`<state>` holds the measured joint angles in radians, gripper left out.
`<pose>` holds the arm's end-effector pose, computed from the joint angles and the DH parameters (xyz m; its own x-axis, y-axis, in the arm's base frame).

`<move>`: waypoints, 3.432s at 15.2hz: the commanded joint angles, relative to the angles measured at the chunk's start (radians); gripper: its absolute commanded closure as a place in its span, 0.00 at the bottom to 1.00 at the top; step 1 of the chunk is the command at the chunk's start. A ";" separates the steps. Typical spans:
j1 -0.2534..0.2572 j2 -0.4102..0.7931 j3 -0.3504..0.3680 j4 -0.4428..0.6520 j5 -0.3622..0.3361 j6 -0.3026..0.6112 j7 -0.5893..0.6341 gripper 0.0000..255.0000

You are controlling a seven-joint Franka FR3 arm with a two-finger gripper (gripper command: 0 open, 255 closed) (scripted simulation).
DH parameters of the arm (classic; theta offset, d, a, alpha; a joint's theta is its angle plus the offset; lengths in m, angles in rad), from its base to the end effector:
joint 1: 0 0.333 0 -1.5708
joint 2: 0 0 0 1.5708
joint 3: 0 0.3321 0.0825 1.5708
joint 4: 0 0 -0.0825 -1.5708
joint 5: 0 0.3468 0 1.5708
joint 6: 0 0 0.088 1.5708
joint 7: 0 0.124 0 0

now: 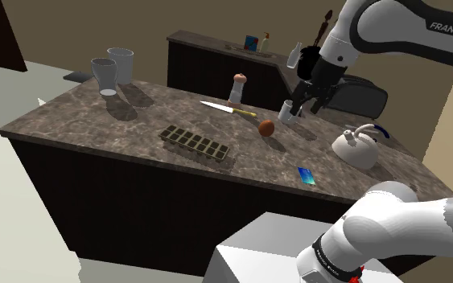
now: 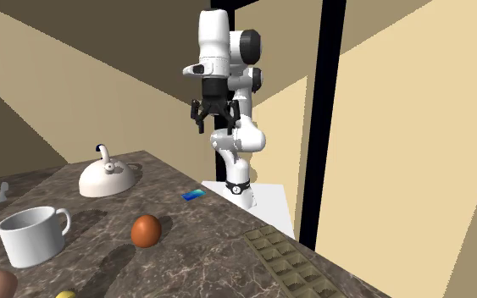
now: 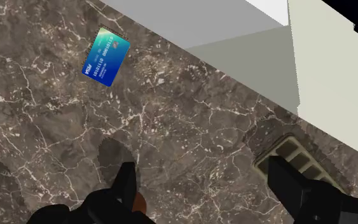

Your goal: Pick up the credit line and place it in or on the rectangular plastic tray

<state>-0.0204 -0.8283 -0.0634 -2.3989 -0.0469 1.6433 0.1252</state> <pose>0.2533 -0.0333 0.5830 0.9798 -0.1872 0.0711 -0.1870 -0.9823 -0.0087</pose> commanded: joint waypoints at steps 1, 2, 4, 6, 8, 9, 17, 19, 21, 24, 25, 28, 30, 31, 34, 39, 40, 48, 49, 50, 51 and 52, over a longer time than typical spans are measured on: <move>0.000 0.000 0.000 0.000 0.000 0.000 0.000 0.00; -0.013 -0.007 -0.009 -0.029 -0.003 0.013 0.010 0.00; -0.039 -0.019 -0.028 -0.086 -0.009 0.038 0.030 0.00; -0.067 -0.031 -0.047 -0.143 -0.016 0.063 0.050 0.00; -0.097 -0.042 -0.067 -0.199 -0.024 0.089 0.070 0.00; -0.112 -0.047 -0.077 -0.227 -0.028 0.101 0.079 0.00; -0.250 -0.076 -0.160 -0.441 -0.076 0.206 0.150 0.00; -0.291 -0.078 -0.183 -0.492 -0.092 0.234 0.166 0.00; -0.323 -0.078 -0.200 -0.530 -0.106 0.256 0.177 0.00; -0.327 -0.066 -0.207 -0.566 -0.113 0.303 0.176 0.00; -0.328 -0.061 -0.209 -0.577 -0.116 0.320 0.176 0.00; -0.331 -0.042 -0.216 -0.611 -0.124 0.371 0.176 0.00; -0.331 -0.038 -0.218 -0.617 -0.125 0.382 0.176 0.00; -0.331 -0.038 -0.218 -0.617 -0.125 0.382 0.176 0.00; -0.331 -0.038 -0.218 -0.617 -0.125 0.382 0.176 0.00; -0.331 -0.038 -0.218 -0.617 -0.126 0.382 0.176 1.00; -0.332 -0.037 -0.218 -0.615 -0.126 0.380 0.176 1.00; -0.329 -0.059 -0.211 -0.598 -0.119 0.343 0.178 1.00; -0.328 -0.069 -0.208 -0.589 -0.116 0.324 0.179 1.00; -0.327 -0.078 -0.205 -0.579 -0.113 0.305 0.180 1.00; -0.326 -0.086 -0.201 -0.569 -0.110 0.287 0.181 1.00; -0.325 -0.094 -0.198 -0.559 -0.107 0.269 0.182 1.00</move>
<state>-0.3470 -0.9102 -0.2664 -2.9676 -0.1583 1.9344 0.3047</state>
